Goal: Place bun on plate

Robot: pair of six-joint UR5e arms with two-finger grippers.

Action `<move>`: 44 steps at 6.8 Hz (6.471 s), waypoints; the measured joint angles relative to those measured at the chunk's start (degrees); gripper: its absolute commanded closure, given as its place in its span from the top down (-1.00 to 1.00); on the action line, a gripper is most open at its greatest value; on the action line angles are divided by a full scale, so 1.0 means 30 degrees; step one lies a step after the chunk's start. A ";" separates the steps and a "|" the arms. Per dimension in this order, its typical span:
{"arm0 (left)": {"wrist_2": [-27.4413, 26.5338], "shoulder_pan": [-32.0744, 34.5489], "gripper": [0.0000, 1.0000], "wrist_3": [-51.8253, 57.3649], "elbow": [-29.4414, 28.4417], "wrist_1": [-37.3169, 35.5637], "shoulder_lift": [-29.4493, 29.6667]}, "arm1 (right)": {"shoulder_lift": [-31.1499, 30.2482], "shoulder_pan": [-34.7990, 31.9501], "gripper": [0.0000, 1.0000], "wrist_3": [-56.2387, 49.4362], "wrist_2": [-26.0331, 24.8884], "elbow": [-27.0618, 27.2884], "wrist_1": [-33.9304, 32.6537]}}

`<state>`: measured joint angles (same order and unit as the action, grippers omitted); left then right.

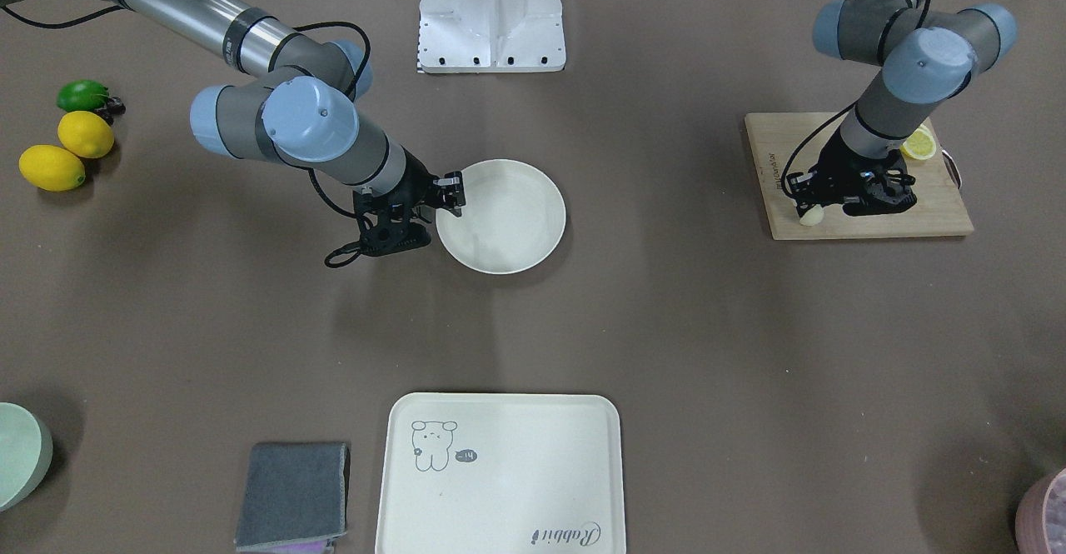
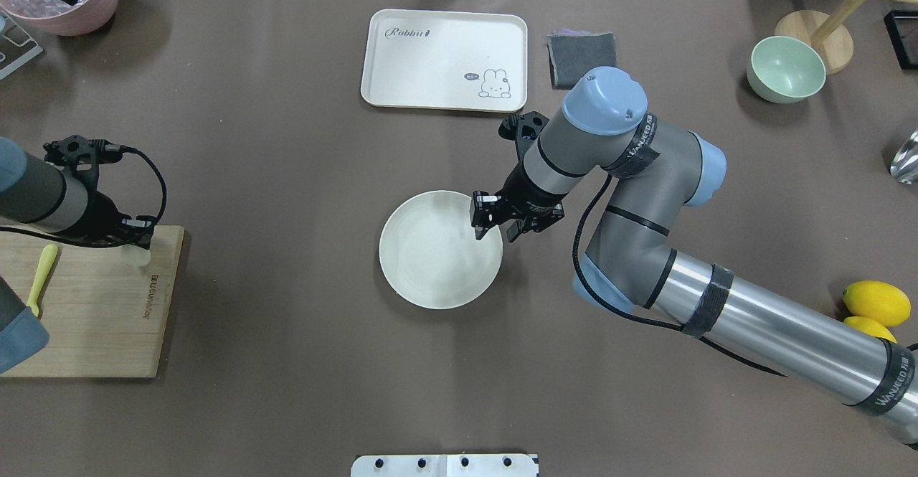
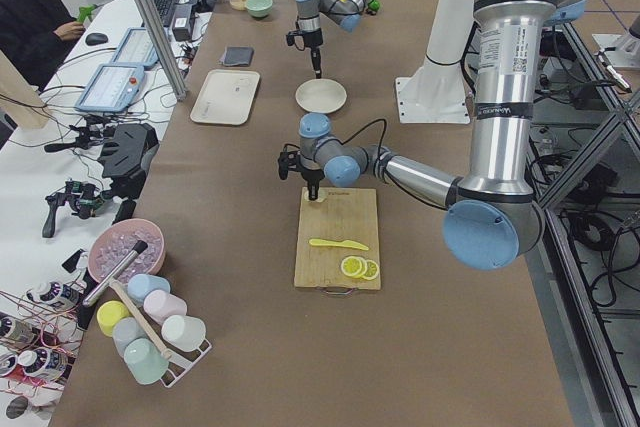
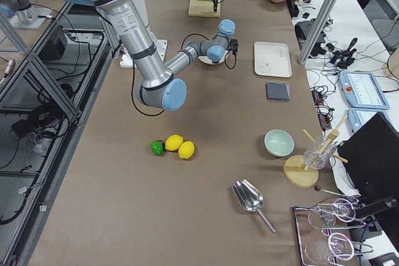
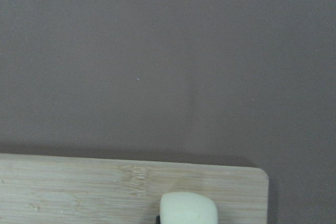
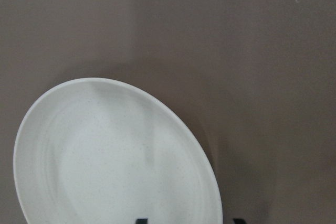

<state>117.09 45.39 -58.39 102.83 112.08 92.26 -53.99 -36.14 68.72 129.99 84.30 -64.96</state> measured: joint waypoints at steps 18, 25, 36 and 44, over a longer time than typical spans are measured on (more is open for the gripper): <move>-0.6037 -0.7492 0.74 -0.9727 -0.6053 -0.7087 1.5343 | -0.3786 -0.5525 0.99 -0.3317 0.1992 0.0940 -0.0135; -0.3579 -0.2676 0.95 -0.2481 0.1056 -0.8331 0.9551 | -0.6504 -0.9592 0.99 -0.7953 0.2725 0.2242 -0.0693; 0.4737 1.3493 0.95 2.2093 -0.0355 -0.8047 -0.2455 | -1.1167 -1.9256 1.00 -3.0440 -0.0080 0.2318 -1.0286; 0.4762 1.4132 0.95 2.2137 -0.0967 -0.8129 -0.2419 | -1.0573 -1.8594 1.00 -3.1791 0.1360 0.2350 -1.0425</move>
<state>131.37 87.79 8.02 99.93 87.69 85.00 -85.71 -91.92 -26.65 134.07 91.35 -96.23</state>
